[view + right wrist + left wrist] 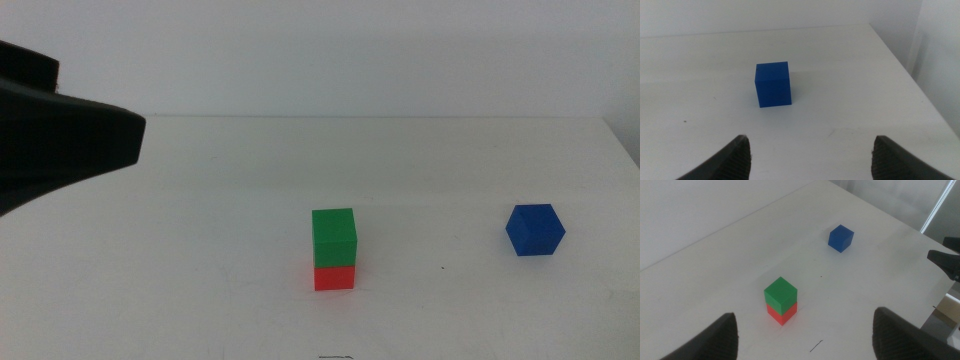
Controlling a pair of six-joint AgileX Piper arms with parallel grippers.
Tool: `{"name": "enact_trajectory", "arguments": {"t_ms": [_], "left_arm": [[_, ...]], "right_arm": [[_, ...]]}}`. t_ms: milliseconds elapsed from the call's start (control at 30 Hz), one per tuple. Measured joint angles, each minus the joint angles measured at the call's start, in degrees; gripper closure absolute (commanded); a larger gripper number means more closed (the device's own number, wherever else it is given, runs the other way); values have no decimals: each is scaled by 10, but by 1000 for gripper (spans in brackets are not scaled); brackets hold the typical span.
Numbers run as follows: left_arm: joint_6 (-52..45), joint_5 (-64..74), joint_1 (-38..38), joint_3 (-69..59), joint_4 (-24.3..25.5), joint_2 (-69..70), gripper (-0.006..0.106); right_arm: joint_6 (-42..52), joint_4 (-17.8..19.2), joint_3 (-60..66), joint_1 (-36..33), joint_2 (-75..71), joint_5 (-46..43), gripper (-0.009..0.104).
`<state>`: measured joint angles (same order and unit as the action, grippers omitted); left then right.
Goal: Stack red cubes first, then green, then blue cubes in a specific spot.
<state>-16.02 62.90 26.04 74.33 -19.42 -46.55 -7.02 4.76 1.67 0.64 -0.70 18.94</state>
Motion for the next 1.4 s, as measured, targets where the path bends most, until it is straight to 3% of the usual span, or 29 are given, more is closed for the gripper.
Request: {"name": "enact_trajectory", "arguments": {"t_ms": [267,500,600,800,1000,1200,1400], "left_arm": [[0,0,0,0,0,0,11],[0,0,0,0,0,0,11],[0,0,0,0,0,0,11],[0,0,0,0,0,0,11],[0,0,0,0,0,0,11],[0,0,0,0,0,0,11],[0,0,0,0,0,0,11]], "right_arm": [[24,87,0,0,0,-7,34],[28,139,0,0,0,-11,34],[-1,123,0,0,0,-36,34],[-126,43,0,0,0,-86,34],[-152,49,-2,0,0,-101,34],[-168,34,-92,0,91,-50,34],[-111,-4,-288,-3,319,128,34]]}}
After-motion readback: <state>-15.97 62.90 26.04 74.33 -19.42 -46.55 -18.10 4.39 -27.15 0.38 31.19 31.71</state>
